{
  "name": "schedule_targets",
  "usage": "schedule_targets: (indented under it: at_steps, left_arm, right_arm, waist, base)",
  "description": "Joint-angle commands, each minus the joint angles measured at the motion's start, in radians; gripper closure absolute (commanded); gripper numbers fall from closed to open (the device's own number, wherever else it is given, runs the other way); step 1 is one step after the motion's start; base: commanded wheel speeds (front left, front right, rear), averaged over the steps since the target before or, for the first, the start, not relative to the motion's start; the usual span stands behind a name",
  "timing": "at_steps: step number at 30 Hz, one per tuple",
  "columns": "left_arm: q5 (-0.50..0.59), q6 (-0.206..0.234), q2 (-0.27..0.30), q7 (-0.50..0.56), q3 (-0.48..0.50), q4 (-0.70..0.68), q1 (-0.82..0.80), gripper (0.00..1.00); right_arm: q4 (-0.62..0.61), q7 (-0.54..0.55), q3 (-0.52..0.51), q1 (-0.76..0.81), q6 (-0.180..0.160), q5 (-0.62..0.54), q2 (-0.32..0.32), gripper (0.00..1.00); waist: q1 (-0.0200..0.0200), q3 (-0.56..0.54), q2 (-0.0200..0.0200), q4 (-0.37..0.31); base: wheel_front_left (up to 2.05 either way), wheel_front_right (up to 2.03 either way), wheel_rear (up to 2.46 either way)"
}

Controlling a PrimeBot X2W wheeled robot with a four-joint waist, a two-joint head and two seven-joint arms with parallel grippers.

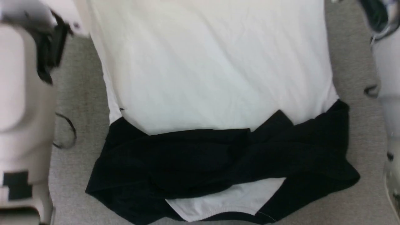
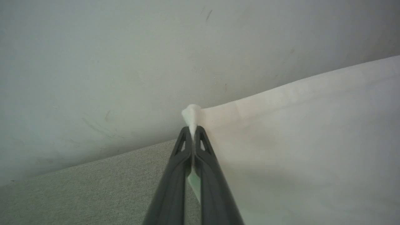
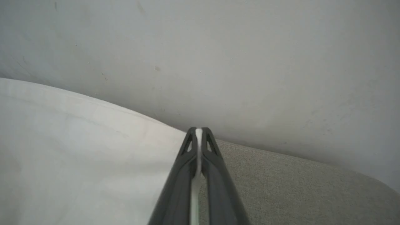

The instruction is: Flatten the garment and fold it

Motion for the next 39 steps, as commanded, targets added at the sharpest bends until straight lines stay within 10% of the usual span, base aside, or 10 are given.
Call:
schedule_targets:
  at_steps: [1, 16, 29, 39]
  left_arm:
    - [-0.004, -0.004, 0.001, -0.014, 0.001, -0.017, 0.029, 1.0]
    - [-0.111, 0.061, -0.006, -0.056, 0.035, -0.379, 0.669, 1.0]
    - [-0.188, 0.122, -0.076, -0.125, 0.048, -0.426, 1.049, 1.0]
    - [-0.202, 0.125, -0.106, -0.176, 0.027, -0.335, 1.147, 1.0]
  right_arm:
    - [-0.015, -0.013, 0.006, 0.027, -0.001, 0.016, -0.008, 1.0]
    - [-0.406, 0.024, -0.007, 0.624, -0.001, 0.163, -0.12, 1.0]
    - [-0.684, 0.195, -0.185, 1.118, -0.001, 0.103, 0.01, 1.0]
    - [-0.669, 0.249, -0.23, 1.263, -0.001, 0.017, 0.075, 1.0]
  waist:
    - [0.0, -0.11, 0.0, -0.017]
    - [0.0, -0.362, 0.0, -0.026]
    - [0.0, -0.424, 0.0, -0.013]
    - [0.0, -0.428, 0.0, -0.009]
  base:
    - [0.0, 0.0, 0.0]
    - [0.0, 0.0, 0.0]
    - [0.0, 0.0, 0.0]
    - [0.0, 0.0, 0.0]
